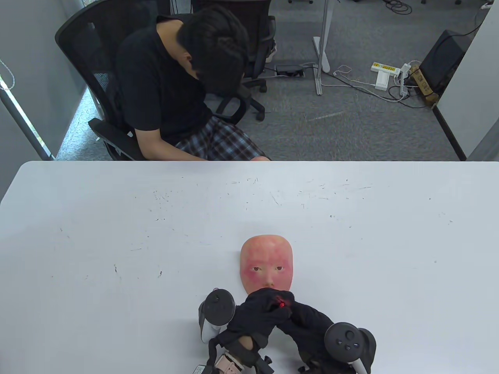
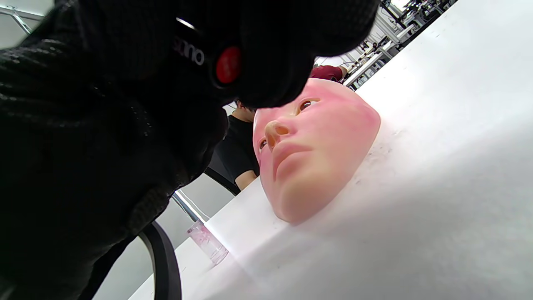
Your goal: Apply lipstick on mannequin lips
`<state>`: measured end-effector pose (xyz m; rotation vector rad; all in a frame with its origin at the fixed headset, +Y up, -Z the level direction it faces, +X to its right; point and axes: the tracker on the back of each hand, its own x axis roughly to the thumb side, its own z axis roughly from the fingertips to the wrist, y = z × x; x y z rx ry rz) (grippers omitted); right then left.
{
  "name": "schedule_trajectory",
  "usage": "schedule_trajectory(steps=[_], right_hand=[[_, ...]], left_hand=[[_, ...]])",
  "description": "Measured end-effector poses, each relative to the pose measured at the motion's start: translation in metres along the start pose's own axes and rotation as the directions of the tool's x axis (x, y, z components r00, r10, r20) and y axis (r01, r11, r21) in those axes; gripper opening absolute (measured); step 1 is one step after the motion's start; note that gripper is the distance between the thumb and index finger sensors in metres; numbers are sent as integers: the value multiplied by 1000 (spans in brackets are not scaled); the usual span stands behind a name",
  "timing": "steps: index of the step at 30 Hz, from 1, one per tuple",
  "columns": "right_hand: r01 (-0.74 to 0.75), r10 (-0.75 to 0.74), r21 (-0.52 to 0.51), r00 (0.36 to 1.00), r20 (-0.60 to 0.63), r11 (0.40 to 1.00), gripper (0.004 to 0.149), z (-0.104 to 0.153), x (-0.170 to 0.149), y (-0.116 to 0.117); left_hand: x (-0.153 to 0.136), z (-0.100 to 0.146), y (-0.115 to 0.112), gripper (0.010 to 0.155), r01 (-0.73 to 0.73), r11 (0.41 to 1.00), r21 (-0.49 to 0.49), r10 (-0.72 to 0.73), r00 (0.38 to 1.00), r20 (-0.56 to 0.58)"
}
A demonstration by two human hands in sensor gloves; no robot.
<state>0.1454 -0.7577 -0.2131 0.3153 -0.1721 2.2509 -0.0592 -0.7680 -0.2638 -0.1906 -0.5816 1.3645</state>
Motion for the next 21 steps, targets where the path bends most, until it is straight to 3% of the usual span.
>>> schedule_trajectory(steps=[5, 8, 10, 12, 21], right_hand=[[37, -37, 10, 999, -8, 999, 52, -2, -6, 2], [44, -43, 6, 999, -13, 999, 52, -1, -7, 2], [11, -11, 5, 1000, -5, 1000, 52, 0, -7, 2], [24, -24, 5, 1000, -6, 1000, 52, 0, -3, 3], [32, -32, 16, 999, 12, 999, 52, 1, -3, -2]], left_hand=[[4, -1, -2, 53, 130, 990, -64, -128, 991, 30], [-2, 0, -5, 58, 83, 996, -28, -84, 996, -24], [-4, 1, -5, 53, 10, 1000, 2, -10, 999, -31], [-3, 2, 0, 51, 27, 999, 21, -27, 999, -21], [-5, -1, 0, 52, -44, 997, -69, 45, 999, 18]])
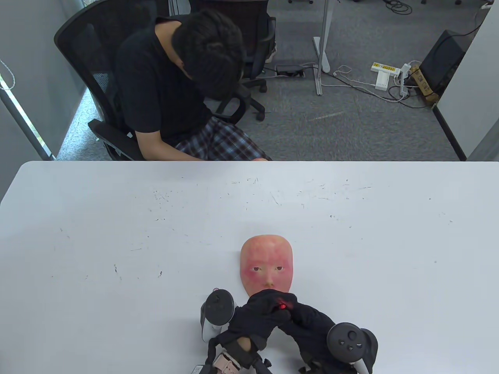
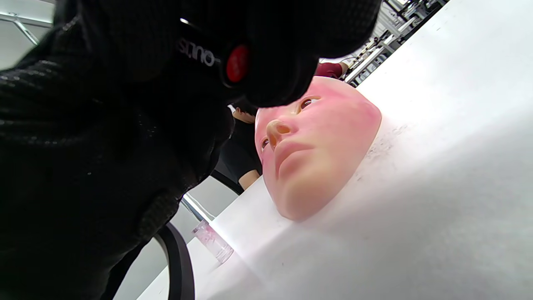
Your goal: Apply lipstick on mannequin lips
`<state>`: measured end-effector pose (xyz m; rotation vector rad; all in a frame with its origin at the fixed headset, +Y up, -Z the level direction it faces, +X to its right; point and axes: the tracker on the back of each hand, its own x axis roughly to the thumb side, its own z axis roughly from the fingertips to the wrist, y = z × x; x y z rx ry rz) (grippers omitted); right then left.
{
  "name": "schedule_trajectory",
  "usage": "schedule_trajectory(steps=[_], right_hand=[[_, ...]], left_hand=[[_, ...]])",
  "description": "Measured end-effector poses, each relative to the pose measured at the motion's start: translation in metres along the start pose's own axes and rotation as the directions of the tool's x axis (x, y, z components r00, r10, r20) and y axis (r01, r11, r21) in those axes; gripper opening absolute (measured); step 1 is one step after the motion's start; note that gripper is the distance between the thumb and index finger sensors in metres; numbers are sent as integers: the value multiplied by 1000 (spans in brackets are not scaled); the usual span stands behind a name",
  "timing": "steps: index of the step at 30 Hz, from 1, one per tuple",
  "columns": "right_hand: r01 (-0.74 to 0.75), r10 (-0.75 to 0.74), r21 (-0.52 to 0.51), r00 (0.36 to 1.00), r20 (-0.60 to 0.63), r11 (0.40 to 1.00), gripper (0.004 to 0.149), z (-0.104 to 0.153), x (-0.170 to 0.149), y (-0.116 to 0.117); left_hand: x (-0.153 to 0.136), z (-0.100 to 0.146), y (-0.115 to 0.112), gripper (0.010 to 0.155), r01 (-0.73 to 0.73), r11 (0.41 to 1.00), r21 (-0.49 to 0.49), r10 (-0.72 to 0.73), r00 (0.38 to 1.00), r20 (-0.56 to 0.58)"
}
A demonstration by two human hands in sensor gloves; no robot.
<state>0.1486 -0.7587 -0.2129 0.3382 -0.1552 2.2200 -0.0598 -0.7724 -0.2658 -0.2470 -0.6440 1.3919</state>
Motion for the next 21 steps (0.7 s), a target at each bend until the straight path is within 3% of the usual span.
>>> schedule_trajectory(steps=[7, 15, 21], right_hand=[[-3, 3, 2, 1000, -14, 1000, 53, -1, -2, 2], [25, -25, 18, 999, -24, 1000, 53, -4, -7, 1], [-45, 46, 13, 999, -26, 999, 53, -4, -5, 6]], left_hand=[[-6, 0, 2, 52, -21, 998, 59, 24, 999, -41], [-5, -2, -1, 54, -6, 1000, -11, 6, 1000, -29], [-13, 1, -2, 52, -37, 997, 64, 42, 996, -80]])
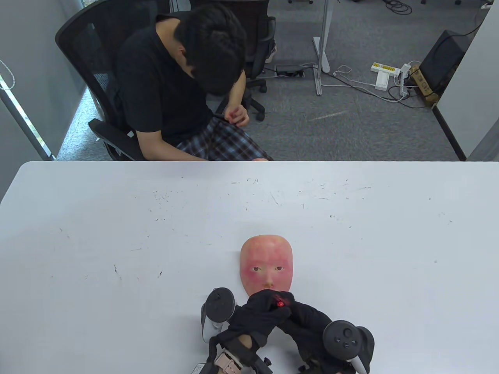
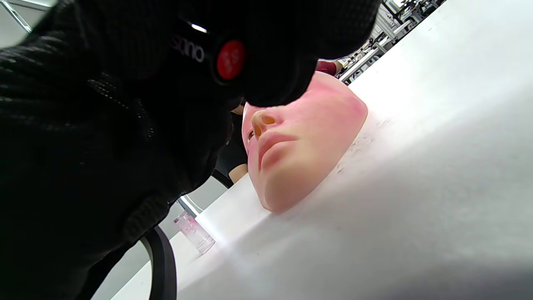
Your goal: Apply lipstick on mannequin lips
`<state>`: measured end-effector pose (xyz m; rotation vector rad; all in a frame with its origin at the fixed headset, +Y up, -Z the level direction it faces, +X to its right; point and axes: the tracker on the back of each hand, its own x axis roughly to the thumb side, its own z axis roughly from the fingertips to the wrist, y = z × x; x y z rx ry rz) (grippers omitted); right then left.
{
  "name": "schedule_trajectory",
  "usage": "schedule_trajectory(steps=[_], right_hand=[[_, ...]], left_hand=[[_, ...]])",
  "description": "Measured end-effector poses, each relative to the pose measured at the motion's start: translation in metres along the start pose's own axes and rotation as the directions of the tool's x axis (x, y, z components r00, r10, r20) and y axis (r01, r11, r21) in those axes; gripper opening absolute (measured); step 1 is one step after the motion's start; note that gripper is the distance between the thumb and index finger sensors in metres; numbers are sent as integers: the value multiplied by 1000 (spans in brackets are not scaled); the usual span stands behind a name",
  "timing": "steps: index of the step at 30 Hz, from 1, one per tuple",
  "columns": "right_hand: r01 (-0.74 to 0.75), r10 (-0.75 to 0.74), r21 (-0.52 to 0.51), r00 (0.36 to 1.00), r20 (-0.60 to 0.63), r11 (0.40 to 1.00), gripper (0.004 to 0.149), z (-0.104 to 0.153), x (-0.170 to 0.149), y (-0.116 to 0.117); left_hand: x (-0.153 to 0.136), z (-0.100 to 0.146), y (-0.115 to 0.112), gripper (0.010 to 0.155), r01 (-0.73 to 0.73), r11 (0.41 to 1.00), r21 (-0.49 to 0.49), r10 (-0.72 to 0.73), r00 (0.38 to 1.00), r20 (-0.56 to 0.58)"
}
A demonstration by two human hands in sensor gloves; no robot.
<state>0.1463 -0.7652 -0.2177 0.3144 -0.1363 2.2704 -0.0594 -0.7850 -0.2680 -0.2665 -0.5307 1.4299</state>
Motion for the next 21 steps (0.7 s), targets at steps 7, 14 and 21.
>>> schedule_trajectory(steps=[7, 14, 21], right_hand=[[33, -33, 13, 999, 17, 999, 52, 0, 2, -2], [17, -16, -21, 1000, 14, 1000, 52, 3, 5, -3], [45, -45, -10, 999, 27, 999, 52, 4, 8, -6]], left_hand=[[6, -1, 0, 51, 51, 996, -75, -46, 996, 70], [4, 1, -1, 52, -48, 999, -10, 48, 998, 39], [11, 0, 1, 52, 0, 998, -56, 5, 995, 96]])
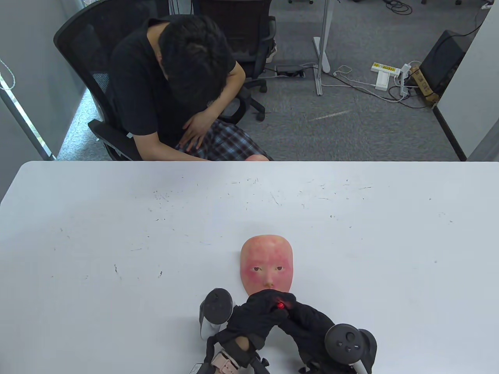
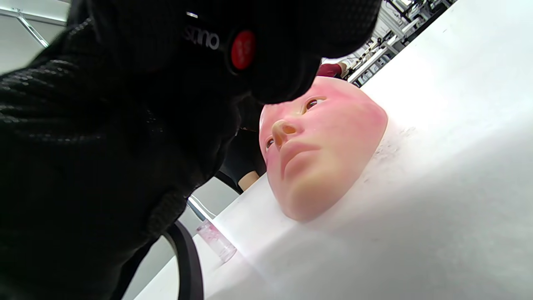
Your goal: Apply lipstick on mannequin lips
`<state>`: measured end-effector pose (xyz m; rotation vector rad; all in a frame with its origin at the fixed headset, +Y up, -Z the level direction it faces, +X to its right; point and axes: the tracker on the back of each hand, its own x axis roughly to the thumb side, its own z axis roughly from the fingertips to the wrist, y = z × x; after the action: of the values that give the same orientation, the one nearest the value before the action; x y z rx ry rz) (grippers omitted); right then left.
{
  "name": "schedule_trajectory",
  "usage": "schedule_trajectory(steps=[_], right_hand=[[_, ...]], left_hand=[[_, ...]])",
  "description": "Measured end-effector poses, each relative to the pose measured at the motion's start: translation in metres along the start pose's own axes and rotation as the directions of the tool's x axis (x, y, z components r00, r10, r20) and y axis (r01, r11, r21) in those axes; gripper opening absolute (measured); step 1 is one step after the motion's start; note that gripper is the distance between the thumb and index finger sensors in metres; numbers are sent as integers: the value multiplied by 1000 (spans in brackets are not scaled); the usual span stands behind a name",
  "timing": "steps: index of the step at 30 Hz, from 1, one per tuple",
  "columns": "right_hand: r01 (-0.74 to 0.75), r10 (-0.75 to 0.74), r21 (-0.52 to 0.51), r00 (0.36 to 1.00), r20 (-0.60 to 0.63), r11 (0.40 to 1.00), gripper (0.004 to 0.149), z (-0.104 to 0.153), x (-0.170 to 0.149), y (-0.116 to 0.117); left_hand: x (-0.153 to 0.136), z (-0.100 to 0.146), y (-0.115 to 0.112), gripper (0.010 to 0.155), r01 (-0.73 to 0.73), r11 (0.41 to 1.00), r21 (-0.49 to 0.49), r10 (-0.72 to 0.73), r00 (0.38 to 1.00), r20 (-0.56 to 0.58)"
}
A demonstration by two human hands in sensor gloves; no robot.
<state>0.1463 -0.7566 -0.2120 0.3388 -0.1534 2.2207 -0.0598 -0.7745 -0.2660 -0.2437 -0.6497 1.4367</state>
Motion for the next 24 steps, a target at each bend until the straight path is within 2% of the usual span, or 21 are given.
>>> schedule_trajectory(steps=[6, 10, 16, 19, 22, 24], right_hand=[[-29, 29, -16, 1000, -7, 999, 52, 2, 6, 1], [-34, 34, -9, 999, 5, 999, 51, 2, 6, 0], [28, -28, 25, 1000, 3, 999, 52, -1, 4, 0], [89, -89, 36, 996, -7, 995, 52, -1, 3, 1], [79, -79, 8, 996, -41, 997, 52, -1, 1, 0], [43, -44, -12, 996, -76, 999, 53, -1, -4, -2]], left_hand=[[-2, 2, 2, 52, -8, 999, 51, 8, 1000, -6], [3, -1, 3, 51, 16, 1000, 16, -16, 1000, 20], [4, -4, 8, 52, -5, 1000, -7, 5, 1000, 25], [14, -7, 15, 53, 19, 1000, -5, -19, 1000, 24], [37, -13, 36, 60, 78, 993, 87, -83, 995, 50], [56, -24, 51, 58, 191, 970, 153, -199, 979, 39]])
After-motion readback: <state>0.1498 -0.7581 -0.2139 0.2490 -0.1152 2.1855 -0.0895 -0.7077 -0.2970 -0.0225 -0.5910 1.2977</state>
